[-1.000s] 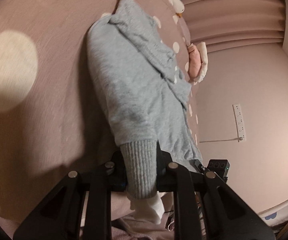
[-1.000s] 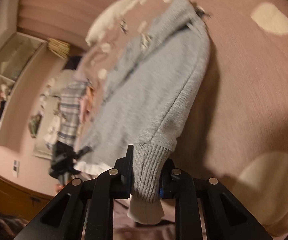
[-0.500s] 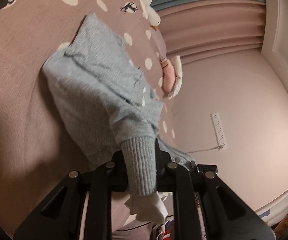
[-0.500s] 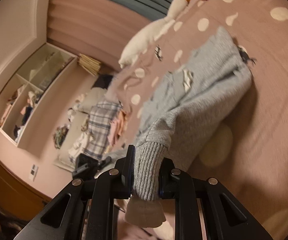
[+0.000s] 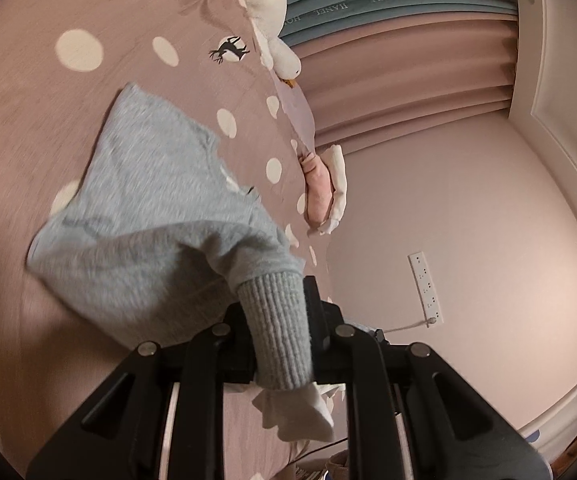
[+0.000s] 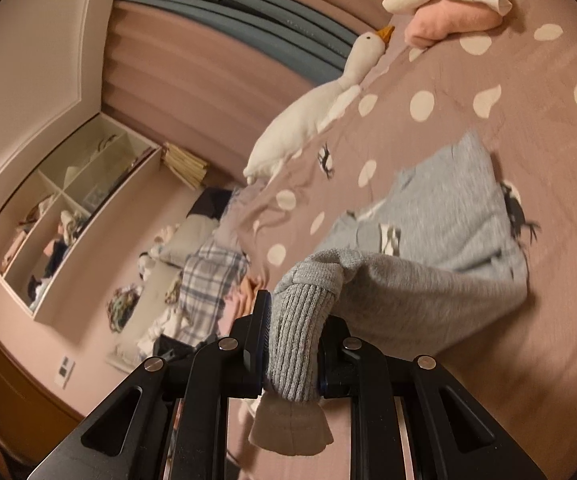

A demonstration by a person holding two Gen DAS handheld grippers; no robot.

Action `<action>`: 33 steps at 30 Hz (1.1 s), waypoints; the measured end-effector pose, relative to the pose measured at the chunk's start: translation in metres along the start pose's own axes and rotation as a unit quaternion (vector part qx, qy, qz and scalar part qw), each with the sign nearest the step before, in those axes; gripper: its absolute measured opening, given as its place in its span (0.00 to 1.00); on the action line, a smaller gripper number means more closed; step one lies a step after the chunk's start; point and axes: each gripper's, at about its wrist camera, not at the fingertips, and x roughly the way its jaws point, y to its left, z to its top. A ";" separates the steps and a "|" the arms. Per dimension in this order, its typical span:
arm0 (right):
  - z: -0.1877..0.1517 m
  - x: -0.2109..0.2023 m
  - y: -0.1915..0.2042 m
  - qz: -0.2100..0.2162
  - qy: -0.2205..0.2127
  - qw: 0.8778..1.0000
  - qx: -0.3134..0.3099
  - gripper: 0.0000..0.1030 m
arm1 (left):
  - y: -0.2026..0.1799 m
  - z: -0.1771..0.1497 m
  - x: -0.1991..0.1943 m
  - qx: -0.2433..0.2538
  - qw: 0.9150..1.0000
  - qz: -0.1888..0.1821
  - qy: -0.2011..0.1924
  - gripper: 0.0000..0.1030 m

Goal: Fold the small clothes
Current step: 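Fold the hem up onto the collar with both tools and release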

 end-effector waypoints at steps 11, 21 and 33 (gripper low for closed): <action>0.066 0.045 -0.018 -0.026 -0.018 0.999 0.013 0.20 | 0.008 0.075 0.041 -0.011 1.000 0.015 -0.023 0.15; 0.105 0.087 -0.049 -0.079 -0.011 0.996 0.029 0.20 | 0.032 0.127 0.088 -0.021 0.997 0.066 -0.020 0.15; 0.115 0.117 -0.110 -0.146 0.039 0.977 0.149 0.20 | 0.100 0.155 0.127 -0.126 0.983 0.135 0.009 0.32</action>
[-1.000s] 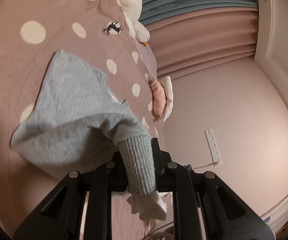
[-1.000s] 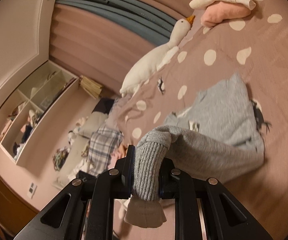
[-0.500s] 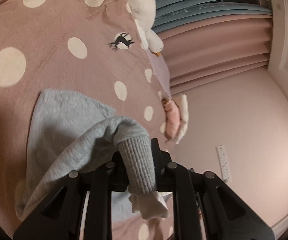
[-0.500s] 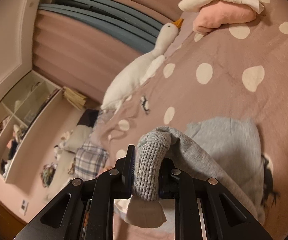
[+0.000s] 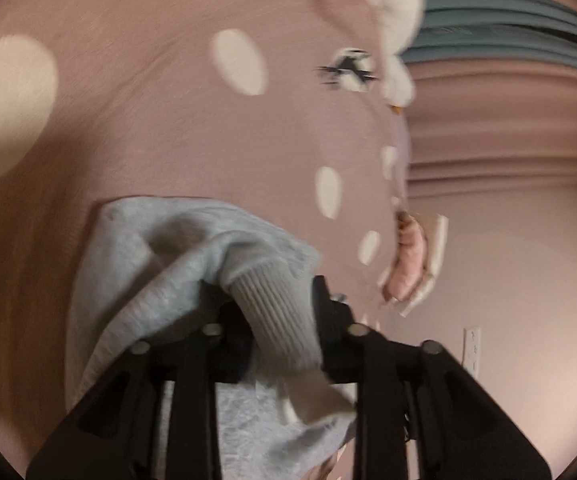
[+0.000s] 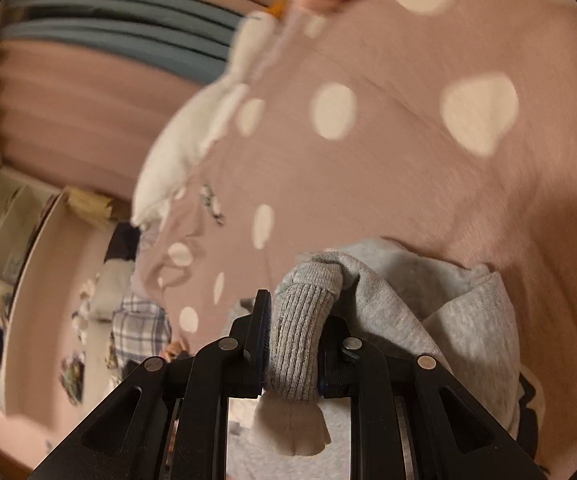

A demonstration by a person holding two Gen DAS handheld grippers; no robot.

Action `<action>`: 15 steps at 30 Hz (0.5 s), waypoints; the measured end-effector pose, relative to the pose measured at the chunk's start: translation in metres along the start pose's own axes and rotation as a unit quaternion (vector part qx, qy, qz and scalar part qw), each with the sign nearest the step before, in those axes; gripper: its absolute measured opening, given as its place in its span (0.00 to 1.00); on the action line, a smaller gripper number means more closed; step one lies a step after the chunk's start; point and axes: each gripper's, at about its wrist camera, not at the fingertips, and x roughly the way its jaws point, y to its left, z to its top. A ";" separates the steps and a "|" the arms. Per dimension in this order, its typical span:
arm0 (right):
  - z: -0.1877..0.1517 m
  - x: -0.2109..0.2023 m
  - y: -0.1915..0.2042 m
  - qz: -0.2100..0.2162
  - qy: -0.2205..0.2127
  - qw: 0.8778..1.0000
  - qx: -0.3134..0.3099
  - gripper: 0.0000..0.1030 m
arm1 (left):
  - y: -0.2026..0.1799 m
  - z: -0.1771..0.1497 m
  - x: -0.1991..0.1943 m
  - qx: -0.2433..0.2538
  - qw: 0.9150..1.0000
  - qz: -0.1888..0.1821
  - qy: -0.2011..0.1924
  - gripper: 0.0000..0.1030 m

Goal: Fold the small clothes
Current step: 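Fold the hem up onto the collar with both tools and release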

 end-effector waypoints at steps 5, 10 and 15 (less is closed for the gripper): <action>0.006 0.003 -0.012 0.013 0.005 0.999 0.039 0.32 | -0.002 0.007 0.001 0.002 1.000 0.004 0.000 0.47; 0.011 -0.006 -0.018 0.068 -0.018 0.995 0.074 0.44 | -0.008 0.015 -0.010 -0.016 0.999 -0.012 -0.027 0.60; 0.007 -0.019 -0.014 0.059 -0.032 0.996 0.062 0.50 | -0.006 0.020 -0.032 -0.026 0.998 -0.008 -0.063 0.72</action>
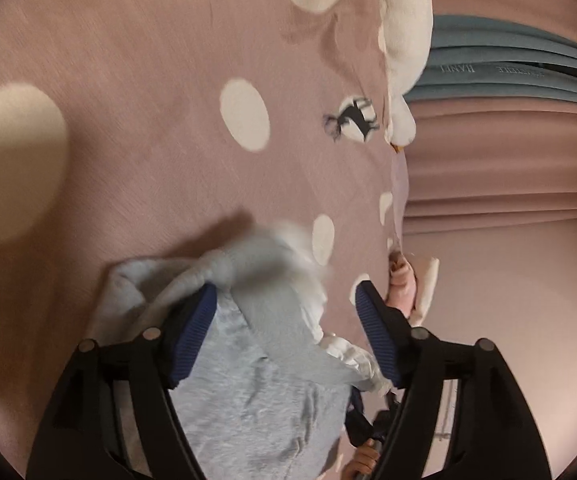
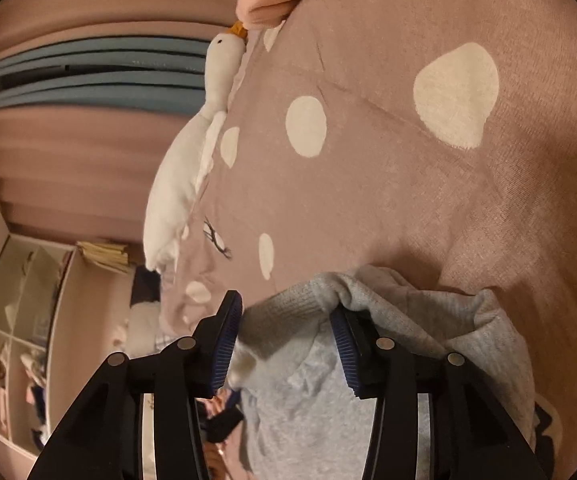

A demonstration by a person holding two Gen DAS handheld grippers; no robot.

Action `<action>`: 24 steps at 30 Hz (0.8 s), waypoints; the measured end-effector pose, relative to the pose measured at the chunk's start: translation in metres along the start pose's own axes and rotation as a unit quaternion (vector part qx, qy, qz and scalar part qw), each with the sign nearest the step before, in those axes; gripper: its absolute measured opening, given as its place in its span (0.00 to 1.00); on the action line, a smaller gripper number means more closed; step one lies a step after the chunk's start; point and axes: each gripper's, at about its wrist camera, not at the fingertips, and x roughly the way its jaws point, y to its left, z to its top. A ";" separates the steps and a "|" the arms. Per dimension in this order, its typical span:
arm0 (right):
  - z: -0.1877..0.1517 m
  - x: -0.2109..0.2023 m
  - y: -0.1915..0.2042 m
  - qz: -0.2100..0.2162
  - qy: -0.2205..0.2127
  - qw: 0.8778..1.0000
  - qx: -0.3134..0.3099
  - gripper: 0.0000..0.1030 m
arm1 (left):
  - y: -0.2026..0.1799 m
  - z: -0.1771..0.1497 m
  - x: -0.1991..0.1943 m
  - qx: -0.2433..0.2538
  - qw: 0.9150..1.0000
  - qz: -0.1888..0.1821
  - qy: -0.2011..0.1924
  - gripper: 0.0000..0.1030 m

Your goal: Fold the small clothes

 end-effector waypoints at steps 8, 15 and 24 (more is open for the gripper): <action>-0.010 -0.027 0.018 -0.044 -0.016 0.997 -0.060 0.56 | -0.016 -0.029 -0.036 0.115 0.993 0.033 0.006 0.72; -0.079 -0.027 0.065 -0.173 0.025 0.938 -0.299 0.48 | -0.029 -0.099 -0.028 0.264 0.959 0.086 0.056 0.71; -0.132 -0.008 0.041 -0.289 0.090 0.868 -0.393 0.29 | 0.015 -0.143 -0.014 0.326 0.928 0.163 0.076 0.60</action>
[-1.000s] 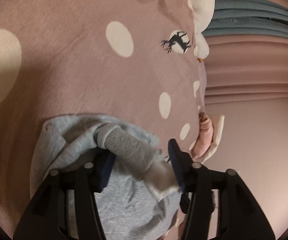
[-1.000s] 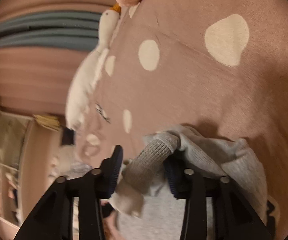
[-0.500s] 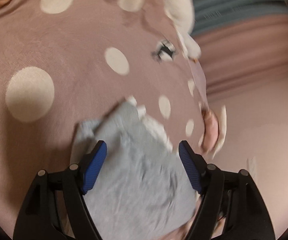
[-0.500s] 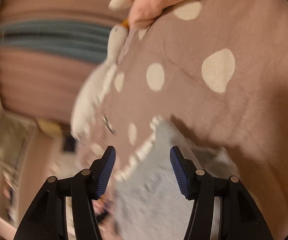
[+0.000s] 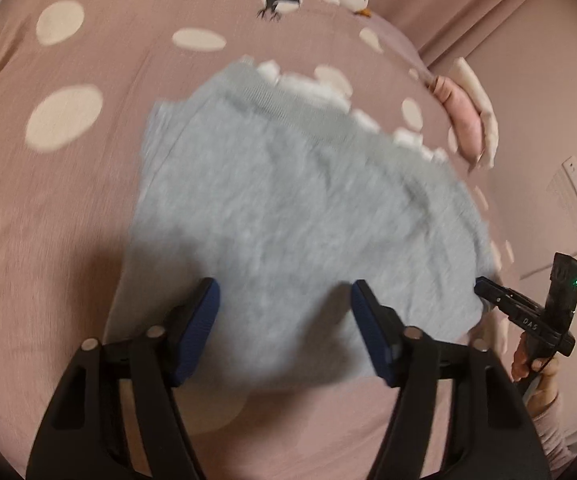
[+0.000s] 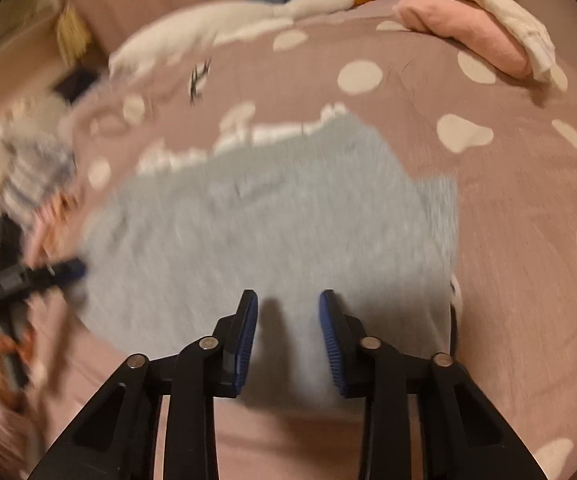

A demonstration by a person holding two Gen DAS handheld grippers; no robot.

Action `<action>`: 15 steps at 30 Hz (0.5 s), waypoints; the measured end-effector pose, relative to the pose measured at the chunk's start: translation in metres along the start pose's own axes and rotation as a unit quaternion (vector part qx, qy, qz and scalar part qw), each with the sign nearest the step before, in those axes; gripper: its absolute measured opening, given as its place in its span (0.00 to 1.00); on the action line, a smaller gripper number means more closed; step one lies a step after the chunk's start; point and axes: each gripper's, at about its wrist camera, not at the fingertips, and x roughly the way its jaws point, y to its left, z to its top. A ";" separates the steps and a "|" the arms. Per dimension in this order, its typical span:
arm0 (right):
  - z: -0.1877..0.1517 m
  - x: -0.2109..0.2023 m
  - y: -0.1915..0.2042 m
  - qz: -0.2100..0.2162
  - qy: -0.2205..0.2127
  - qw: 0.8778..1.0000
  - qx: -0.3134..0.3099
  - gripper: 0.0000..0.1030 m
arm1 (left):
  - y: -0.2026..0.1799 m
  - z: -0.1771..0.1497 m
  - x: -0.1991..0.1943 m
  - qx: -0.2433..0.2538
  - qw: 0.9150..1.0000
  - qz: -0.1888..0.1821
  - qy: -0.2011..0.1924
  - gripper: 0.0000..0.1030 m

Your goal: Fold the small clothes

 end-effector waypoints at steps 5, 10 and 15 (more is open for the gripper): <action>-0.030 0.003 0.006 -0.046 0.024 0.998 -0.045 0.28 | 0.012 -0.020 -0.019 -0.026 0.999 -0.026 -0.010 0.59; -0.037 -0.013 -0.005 -0.017 0.039 0.999 -0.019 0.29 | 0.019 -0.040 -0.051 -0.057 0.997 -0.039 -0.020 0.72; -0.044 -0.031 -0.005 0.017 0.018 1.000 0.001 0.44 | 0.031 -0.044 -0.071 -0.081 0.995 -0.019 -0.051 0.79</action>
